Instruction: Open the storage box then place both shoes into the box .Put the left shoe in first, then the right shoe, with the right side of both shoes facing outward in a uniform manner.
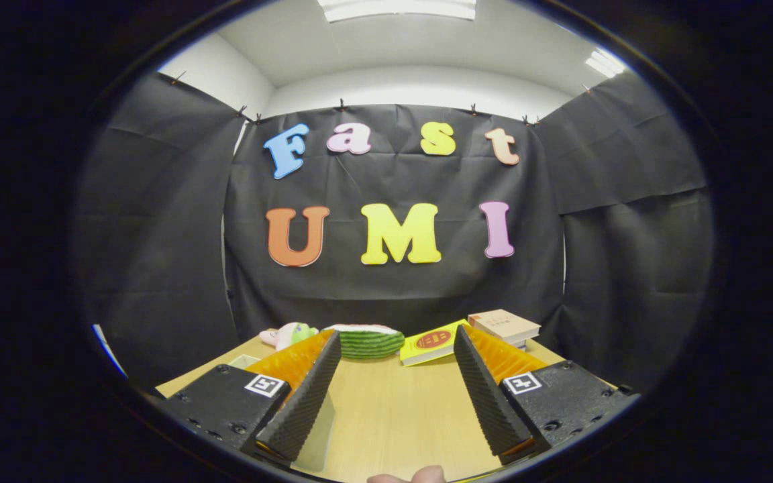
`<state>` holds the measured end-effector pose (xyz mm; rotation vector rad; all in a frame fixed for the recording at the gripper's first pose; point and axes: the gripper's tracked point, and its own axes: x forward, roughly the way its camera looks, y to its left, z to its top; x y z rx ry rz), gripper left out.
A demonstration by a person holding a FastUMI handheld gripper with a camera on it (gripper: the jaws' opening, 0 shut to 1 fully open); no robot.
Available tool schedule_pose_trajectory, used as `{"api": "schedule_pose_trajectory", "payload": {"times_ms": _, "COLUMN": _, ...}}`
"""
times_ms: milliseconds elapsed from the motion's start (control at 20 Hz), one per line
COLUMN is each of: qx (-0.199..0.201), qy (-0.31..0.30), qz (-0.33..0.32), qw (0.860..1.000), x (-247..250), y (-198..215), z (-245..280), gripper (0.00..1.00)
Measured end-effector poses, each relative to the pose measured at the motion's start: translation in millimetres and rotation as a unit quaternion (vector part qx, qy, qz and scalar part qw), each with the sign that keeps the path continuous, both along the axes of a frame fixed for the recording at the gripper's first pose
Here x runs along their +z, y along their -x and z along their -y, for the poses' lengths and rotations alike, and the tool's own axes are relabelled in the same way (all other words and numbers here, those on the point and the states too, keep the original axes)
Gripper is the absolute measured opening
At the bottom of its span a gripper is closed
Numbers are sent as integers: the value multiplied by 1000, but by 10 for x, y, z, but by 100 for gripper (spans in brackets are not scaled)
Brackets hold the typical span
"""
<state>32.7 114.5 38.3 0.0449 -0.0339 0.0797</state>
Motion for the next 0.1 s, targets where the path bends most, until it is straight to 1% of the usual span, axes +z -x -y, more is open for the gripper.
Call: {"api": "schedule_pose_trajectory", "payload": {"times_ms": 100, "qx": -2, "qy": 2, "qz": 1, "qw": 1000, "x": -8, "y": 4, "z": -2, "gripper": 100}}
